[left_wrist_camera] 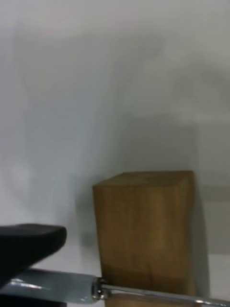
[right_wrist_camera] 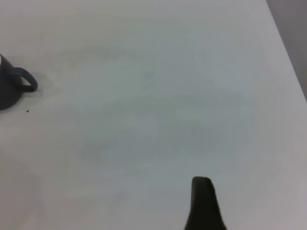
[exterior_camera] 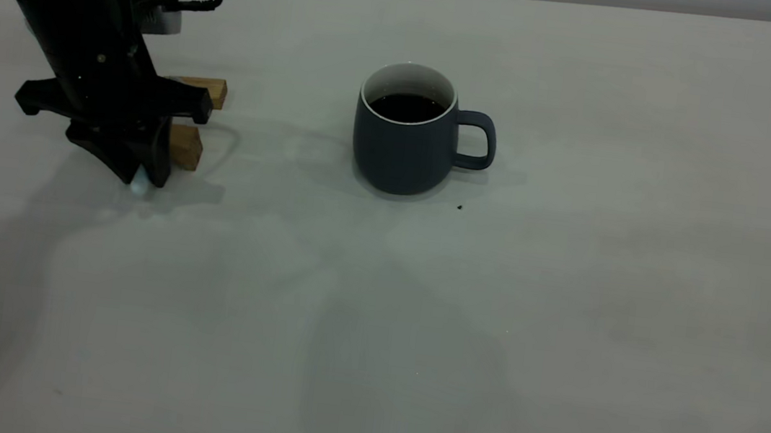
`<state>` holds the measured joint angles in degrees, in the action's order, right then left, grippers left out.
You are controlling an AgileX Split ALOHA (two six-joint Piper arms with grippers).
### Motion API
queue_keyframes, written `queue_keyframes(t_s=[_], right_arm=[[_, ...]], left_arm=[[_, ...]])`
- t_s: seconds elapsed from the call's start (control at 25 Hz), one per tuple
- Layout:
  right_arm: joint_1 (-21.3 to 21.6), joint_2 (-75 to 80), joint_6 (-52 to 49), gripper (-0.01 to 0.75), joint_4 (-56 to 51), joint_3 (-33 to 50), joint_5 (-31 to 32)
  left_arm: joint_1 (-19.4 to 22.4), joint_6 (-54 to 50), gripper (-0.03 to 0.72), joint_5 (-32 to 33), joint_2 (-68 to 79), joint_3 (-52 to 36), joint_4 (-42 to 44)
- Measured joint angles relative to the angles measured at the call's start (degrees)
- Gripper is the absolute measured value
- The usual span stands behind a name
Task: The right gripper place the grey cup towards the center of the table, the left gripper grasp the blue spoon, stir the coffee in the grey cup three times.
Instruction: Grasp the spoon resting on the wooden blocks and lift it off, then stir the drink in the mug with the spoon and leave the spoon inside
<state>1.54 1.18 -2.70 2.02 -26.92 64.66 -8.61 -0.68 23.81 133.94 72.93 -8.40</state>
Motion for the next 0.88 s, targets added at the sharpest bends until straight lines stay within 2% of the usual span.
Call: queue_keyframes(t_s=[0.08, 0.12, 0.32, 0.52, 0.68, 0.88], right_arm=[[0.0, 0.0, 0.0, 0.58, 0.0, 0.0, 0.0], [0.0, 0.0, 0.0, 0.58, 0.0, 0.0, 0.0], [0.0, 0.0, 0.0, 0.58, 0.0, 0.0, 0.0], [0.0, 0.0, 0.0, 0.58, 0.0, 0.0, 0.0], [0.0, 0.0, 0.0, 0.58, 0.0, 0.0, 0.0], [0.0, 0.0, 0.0, 0.58, 0.0, 0.0, 0.0]], left_arm=[[0.0, 0.0, 0.149, 0.1, 0.0, 0.0, 0.0], [0.0, 0.0, 0.138, 0.1, 0.0, 0.0, 0.0], [0.0, 0.0, 0.139, 2.3, -0.6, 0.1, 0.0], [0.0, -2.0, 0.139, 13.9, -7.0, 2.8, -1.1], [0.0, -2.6, 0.139, 20.4, -13.3, 4.7, -9.2], [0.0, -0.2, 0.139, 22.3, -15.8, 4.8, -26.4]])
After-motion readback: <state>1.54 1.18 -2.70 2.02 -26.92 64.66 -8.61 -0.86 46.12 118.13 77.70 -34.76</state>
